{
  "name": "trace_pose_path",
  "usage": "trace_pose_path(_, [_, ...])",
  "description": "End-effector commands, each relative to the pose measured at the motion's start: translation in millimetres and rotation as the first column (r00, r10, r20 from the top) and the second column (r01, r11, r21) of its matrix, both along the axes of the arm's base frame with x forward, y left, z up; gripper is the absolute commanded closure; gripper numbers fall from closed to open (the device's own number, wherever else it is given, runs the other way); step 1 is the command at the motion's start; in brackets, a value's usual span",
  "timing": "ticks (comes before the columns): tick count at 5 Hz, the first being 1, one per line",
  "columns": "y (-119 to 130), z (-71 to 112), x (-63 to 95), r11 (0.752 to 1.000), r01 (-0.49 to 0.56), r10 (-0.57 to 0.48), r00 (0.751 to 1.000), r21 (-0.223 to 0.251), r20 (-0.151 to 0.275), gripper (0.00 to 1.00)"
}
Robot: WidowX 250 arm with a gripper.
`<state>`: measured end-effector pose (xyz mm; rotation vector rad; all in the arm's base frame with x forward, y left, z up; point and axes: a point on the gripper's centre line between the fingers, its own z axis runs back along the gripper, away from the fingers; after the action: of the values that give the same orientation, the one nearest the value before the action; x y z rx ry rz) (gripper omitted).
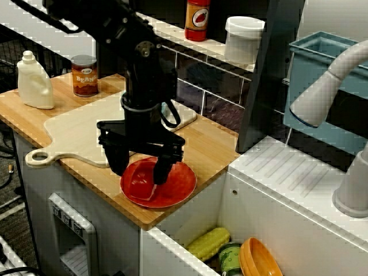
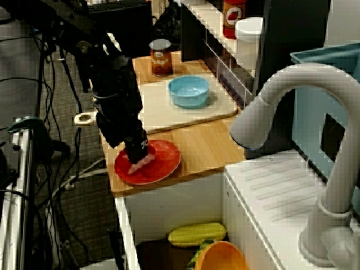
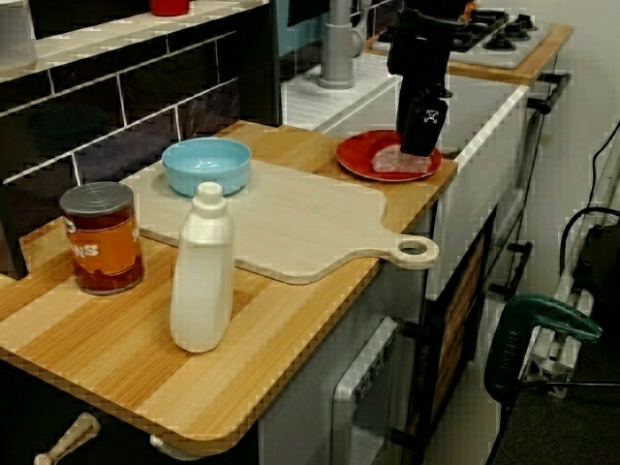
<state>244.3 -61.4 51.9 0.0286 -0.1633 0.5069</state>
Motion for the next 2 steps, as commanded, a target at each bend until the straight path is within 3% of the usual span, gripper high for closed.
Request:
trace_pose_path(1, [6.1,3.0,15.0,0.998,-0.063,0.063,0.995,-0.004,0.076,0.0])
trace_pose_path(2, [8.6,2.0,17.2,0.997,-0.078,0.078,0.994,-0.007,0.072,0.0])
